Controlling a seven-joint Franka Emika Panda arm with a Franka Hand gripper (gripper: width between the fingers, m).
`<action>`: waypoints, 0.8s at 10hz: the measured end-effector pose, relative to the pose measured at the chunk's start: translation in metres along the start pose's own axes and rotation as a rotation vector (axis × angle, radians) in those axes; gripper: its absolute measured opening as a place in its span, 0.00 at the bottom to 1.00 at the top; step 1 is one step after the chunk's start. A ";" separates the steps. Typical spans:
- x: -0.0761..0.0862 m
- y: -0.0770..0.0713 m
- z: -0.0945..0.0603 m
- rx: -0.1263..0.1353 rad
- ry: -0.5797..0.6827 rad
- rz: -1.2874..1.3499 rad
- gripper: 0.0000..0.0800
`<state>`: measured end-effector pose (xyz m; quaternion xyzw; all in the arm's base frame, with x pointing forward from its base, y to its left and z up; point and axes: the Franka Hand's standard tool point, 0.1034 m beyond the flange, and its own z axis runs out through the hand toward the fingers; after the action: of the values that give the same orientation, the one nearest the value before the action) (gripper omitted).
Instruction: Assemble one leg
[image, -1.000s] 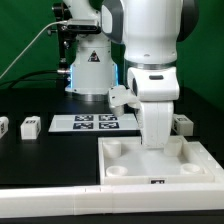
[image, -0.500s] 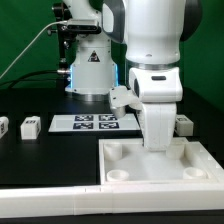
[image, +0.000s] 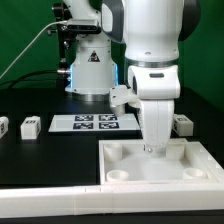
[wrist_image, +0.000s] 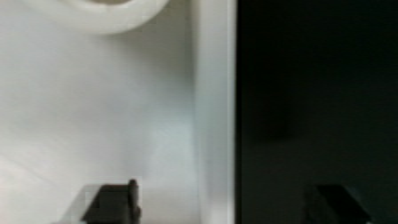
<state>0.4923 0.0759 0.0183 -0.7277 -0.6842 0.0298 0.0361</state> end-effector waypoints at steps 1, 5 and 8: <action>-0.001 -0.002 -0.005 -0.024 0.006 0.028 0.74; -0.004 -0.014 -0.020 -0.056 0.010 0.174 0.81; -0.005 -0.014 -0.018 -0.052 0.009 0.174 0.81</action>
Offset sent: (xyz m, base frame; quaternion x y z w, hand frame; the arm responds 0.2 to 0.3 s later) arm -0.0155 0.0026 0.0245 -0.0304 0.0171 0.1303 0.9909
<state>0.4797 0.0720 0.0377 -0.7852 -0.6189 0.0116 0.0176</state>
